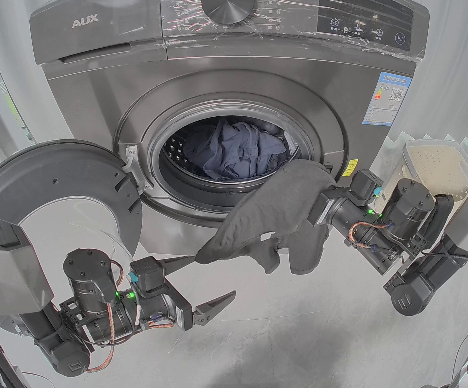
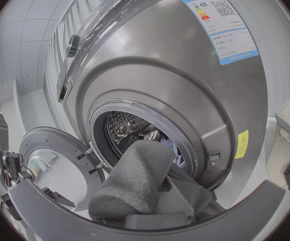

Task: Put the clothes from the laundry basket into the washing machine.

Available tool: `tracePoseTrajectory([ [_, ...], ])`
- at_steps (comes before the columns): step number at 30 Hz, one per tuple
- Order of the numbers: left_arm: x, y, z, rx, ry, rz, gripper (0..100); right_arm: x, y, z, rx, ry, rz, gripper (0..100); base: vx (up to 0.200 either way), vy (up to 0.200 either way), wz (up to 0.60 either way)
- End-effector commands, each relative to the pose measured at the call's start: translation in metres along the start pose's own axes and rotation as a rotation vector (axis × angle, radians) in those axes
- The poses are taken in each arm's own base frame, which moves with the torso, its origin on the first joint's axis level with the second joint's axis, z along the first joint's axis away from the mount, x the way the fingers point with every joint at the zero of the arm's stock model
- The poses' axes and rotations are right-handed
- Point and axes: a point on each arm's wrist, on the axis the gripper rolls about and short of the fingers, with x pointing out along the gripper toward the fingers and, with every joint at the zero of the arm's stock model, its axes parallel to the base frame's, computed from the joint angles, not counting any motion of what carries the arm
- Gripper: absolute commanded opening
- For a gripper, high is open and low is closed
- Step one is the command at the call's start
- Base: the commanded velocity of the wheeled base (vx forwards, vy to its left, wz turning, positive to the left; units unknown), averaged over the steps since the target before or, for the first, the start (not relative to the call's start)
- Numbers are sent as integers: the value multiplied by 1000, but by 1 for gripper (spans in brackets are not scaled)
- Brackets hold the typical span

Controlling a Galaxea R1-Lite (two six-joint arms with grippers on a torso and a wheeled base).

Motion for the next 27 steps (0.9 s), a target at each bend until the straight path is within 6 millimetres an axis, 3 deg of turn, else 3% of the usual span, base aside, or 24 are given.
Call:
tracePoseTrajectory([
  [1,0,-1,-4,-4,19,-2,100,0,-1,4,-1,-14,-1,0,0,0,0],
  [10,1,-1,-3,-2,12,-2,100,-2,5,1,3,-1,15,0,0,0,0],
  [14,15,0,2,0,-23,-11,100,-4,17,5,10,-8,50,0,0,0,0],
  [18,35,-4,-7,3,-9,-32,100,-4,24,4,14,-8,71,0,0,0,0],
  [21,38,-4,-9,2,-6,-35,100,-3,25,4,15,-11,73,0,0,0,0],
  [22,53,-3,-14,2,-10,-39,100,-4,37,0,24,2,103,0,0,0,0],
  [27,78,5,-7,11,-79,-29,100,1,53,-10,33,10,123,0,0,0,0],
])
